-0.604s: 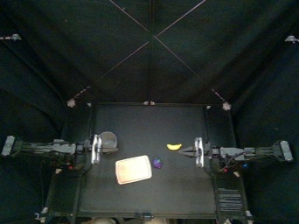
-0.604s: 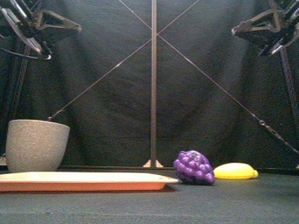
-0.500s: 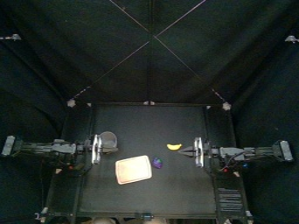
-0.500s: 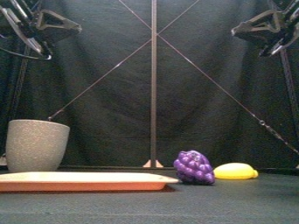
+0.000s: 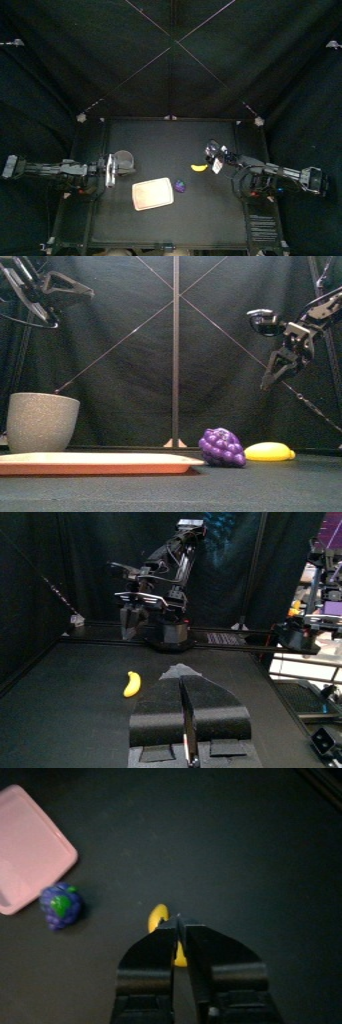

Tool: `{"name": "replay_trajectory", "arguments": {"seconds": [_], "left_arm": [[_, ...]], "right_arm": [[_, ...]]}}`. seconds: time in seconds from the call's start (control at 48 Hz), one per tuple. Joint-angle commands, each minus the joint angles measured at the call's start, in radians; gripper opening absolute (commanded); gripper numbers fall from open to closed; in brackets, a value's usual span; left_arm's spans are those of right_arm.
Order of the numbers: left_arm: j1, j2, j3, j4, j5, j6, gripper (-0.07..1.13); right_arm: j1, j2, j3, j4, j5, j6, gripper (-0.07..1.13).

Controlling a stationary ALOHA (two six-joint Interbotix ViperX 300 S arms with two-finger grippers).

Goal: Pick the banana then place it on the pink plate
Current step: Pick the banana

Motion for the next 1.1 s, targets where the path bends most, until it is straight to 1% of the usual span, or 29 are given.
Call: {"name": "replay_trajectory", "arguments": {"seconds": [0.021, 0.042, 0.062, 0.083, 0.125, 0.167, 0.271, 0.354, 0.542, 0.667, 0.917, 1.104], "left_arm": [[0.006, 0.005, -0.012, -0.002, -0.009, 0.002, 0.04], [0.006, 0.005, -0.012, -0.002, -0.009, 0.002, 0.04], [0.006, 0.005, -0.011, -0.002, -0.009, 0.002, 0.04], [0.008, 0.005, -0.009, -0.002, -0.009, 0.000, 0.04], [0.008, 0.005, -0.006, -0.002, -0.011, 0.000, 0.04], [0.008, 0.006, -0.003, -0.002, -0.009, 0.000, 0.04], [0.008, 0.005, 0.002, -0.002, -0.011, 0.000, 0.04], [0.009, 0.006, 0.003, -0.002, -0.009, 0.000, 0.04], [0.017, 0.005, 0.003, -0.002, -0.009, 0.000, 0.04], [0.025, 0.005, 0.000, -0.002, -0.014, 0.002, 0.04], [0.034, 0.005, 0.000, -0.002, -0.077, 0.002, 0.04], [0.040, 0.005, 0.002, -0.002, -0.077, 0.000, 0.04]], "right_arm": [[0.011, 0.048, -0.041, -0.005, 0.023, 0.002, 0.90], [0.014, 0.061, -0.041, -0.006, 0.021, 0.002, 0.98], [0.017, 0.071, -0.041, -0.006, 0.020, 0.002, 1.03], [0.017, 0.080, -0.043, -0.008, 0.017, 0.002, 1.07], [0.017, 0.098, -0.040, -0.008, 0.009, 0.002, 1.10], [0.017, 0.117, -0.040, -0.008, 0.002, 0.002, 1.09], [0.018, 0.166, -0.043, -0.011, -0.011, 0.000, 1.03], [0.025, 0.207, -0.054, -0.021, -0.008, -0.017, 1.03], [0.107, 0.321, -0.077, -0.196, 0.021, -0.005, 1.03], [0.147, 0.396, -0.107, -0.255, 0.032, -0.012, 1.03], [0.144, 0.500, -0.163, -0.264, 0.041, -0.017, 1.02], [0.143, 0.549, -0.169, -0.282, 0.032, -0.018, 1.00]]}}
